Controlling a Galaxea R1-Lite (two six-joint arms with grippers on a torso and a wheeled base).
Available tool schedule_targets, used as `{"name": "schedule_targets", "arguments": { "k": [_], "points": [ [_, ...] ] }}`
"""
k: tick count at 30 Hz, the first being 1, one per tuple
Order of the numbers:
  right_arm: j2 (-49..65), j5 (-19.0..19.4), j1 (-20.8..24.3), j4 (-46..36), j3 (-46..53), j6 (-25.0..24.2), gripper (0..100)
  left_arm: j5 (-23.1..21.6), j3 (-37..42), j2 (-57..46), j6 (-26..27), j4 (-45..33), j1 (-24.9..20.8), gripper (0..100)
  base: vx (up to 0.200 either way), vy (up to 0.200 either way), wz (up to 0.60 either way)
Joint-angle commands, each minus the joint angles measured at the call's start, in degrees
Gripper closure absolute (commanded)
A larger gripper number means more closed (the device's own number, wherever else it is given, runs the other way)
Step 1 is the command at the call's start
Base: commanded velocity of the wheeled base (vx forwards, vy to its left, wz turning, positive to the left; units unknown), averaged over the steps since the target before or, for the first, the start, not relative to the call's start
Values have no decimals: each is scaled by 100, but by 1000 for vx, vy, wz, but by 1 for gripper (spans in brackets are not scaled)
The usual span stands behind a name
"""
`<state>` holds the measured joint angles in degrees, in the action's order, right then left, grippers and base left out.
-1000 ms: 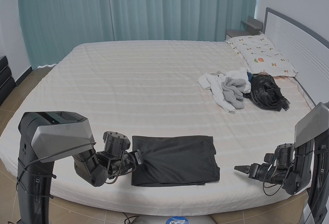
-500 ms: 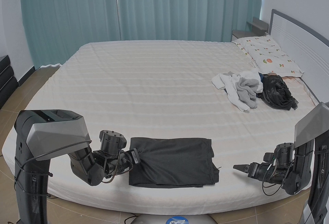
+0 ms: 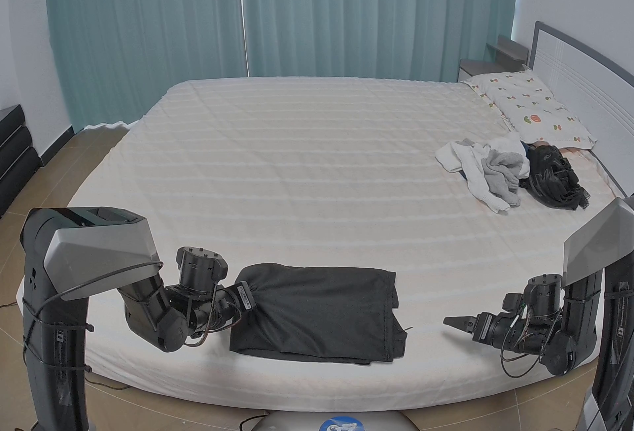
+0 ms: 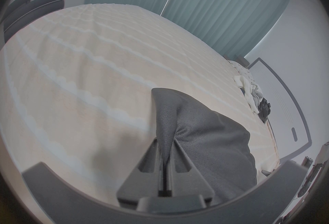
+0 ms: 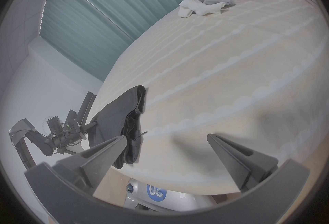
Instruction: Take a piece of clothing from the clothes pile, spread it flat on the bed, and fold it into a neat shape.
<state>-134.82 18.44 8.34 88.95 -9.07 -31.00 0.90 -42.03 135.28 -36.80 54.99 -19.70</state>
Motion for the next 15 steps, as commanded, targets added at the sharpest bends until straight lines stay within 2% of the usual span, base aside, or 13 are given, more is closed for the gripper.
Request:
{"name": "schedule_targets", "arguments": {
  "k": [1,13,15],
  "points": [
    [-10,1,45,43,-16,-2,0,-2,11,25,-2,3,72,100,0,200,0],
    [-18,1,212,43,-121,-20,0,-2,160,-10,-11,3,142,100,0,200,0],
    [-27,1,221,43,-130,-38,0,-2,160,-2,-11,3,142,100,0,0,0]
  ]
}}
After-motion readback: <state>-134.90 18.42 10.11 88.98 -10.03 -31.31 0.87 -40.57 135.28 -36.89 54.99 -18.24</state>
